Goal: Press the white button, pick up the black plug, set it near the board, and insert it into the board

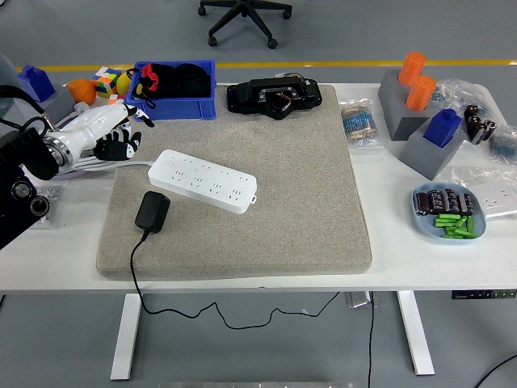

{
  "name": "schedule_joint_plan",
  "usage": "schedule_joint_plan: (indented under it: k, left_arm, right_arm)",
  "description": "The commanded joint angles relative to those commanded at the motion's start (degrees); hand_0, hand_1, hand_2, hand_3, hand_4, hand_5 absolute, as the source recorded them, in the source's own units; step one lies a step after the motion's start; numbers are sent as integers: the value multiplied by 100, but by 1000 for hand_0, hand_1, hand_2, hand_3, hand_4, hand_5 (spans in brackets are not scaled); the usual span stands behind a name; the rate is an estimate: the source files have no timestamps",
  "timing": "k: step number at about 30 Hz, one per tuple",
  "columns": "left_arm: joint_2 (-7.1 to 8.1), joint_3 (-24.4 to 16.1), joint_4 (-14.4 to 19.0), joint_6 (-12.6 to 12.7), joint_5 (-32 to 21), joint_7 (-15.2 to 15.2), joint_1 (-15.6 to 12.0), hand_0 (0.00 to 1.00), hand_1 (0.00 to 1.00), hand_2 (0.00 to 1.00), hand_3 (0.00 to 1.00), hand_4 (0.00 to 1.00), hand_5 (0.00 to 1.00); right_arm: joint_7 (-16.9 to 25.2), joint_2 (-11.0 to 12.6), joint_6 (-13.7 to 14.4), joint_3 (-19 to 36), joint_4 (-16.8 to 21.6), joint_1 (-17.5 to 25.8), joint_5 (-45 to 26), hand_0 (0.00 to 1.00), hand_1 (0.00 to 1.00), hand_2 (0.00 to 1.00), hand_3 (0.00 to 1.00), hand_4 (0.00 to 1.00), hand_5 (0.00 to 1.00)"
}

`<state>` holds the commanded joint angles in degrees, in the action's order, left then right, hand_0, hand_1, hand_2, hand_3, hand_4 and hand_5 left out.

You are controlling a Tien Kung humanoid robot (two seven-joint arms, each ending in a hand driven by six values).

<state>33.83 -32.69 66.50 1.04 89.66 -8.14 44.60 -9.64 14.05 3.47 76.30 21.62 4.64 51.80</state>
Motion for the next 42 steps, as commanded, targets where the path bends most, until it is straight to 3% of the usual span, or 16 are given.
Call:
schedule_joint_plan:
  k: [9,21,42]
  left_arm:
    - [-331,628,-634,-61,-41,44,416,66,2,85,736,2,2]
    - [-772,1510,-1599,-263,-23,-125,879,65,2,83,731,2,2]
    - [-1027,1855,-1830,-311,-92,-174,912,75,2,87,732,2,2]
  right_arm:
    - [-7,8,-2,-26,-18,9,-4,740,688,683,629,676,393]
    - [1,46,7,-133,-1,-39,-50,740,688,683,628,676,395]
    - [-5,81,7,-225,-14,-46,-72,740,688,682,628,676,393]
